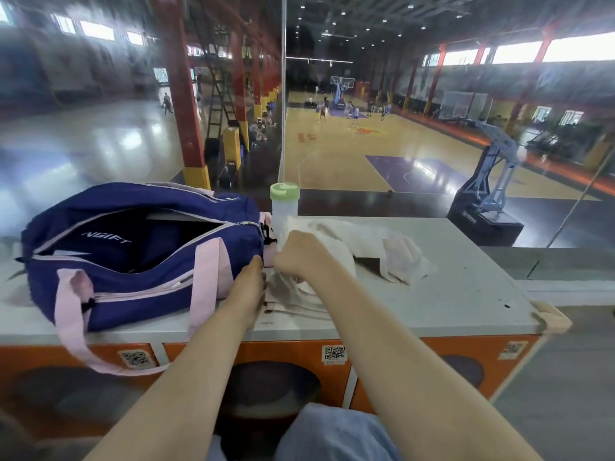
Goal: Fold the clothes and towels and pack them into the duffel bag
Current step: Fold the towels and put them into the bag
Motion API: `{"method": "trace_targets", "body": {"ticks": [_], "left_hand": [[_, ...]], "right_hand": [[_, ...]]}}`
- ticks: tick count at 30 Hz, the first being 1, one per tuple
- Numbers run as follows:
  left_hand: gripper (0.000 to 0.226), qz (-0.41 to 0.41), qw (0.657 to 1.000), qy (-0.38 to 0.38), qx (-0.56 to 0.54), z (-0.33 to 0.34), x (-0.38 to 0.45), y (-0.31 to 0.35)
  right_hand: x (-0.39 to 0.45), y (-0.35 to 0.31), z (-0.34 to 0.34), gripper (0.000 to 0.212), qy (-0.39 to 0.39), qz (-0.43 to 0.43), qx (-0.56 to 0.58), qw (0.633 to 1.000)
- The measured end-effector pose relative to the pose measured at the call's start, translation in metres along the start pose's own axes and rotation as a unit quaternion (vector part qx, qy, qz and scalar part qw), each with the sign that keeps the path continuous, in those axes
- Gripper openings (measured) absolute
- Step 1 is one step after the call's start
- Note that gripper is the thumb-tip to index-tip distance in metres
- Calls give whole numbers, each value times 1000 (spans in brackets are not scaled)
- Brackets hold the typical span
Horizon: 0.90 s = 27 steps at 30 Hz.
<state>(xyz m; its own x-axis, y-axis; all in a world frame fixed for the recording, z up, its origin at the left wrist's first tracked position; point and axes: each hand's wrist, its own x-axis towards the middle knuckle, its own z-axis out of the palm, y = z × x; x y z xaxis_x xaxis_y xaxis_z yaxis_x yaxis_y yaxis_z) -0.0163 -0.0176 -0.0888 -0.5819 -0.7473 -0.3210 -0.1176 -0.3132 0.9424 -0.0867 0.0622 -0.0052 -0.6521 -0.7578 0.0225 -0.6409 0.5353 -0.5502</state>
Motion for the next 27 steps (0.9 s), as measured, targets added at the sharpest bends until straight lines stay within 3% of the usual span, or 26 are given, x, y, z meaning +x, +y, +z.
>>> {"method": "trace_targets", "body": {"ticks": [4,6,9,13,17,22,27], "left_hand": [[39,12,1000,3,-9,-4,2,0],[29,29,999,-8,44,-5,4,-1],[28,77,989,-40,122,-5,1,-6],[40,149,953,-5,262,0,-12,-4],[49,145,943,-6,299,5,-13,-6],[47,168,925,-10,341,6,-16,-8],[53,174,929,-44,323,5,-23,-8]], "right_hand": [[-7,-4,29,38,-55,-7,-100,993],[-7,1,33,40,-77,15,-127,989],[-2,16,32,40,-78,34,-68,994],[0,51,17,32,53,60,28,996],[-4,90,6,39,137,123,33,982],[-9,108,1,68,99,208,238,944],[-7,114,-4,75,70,255,403,876]]}}
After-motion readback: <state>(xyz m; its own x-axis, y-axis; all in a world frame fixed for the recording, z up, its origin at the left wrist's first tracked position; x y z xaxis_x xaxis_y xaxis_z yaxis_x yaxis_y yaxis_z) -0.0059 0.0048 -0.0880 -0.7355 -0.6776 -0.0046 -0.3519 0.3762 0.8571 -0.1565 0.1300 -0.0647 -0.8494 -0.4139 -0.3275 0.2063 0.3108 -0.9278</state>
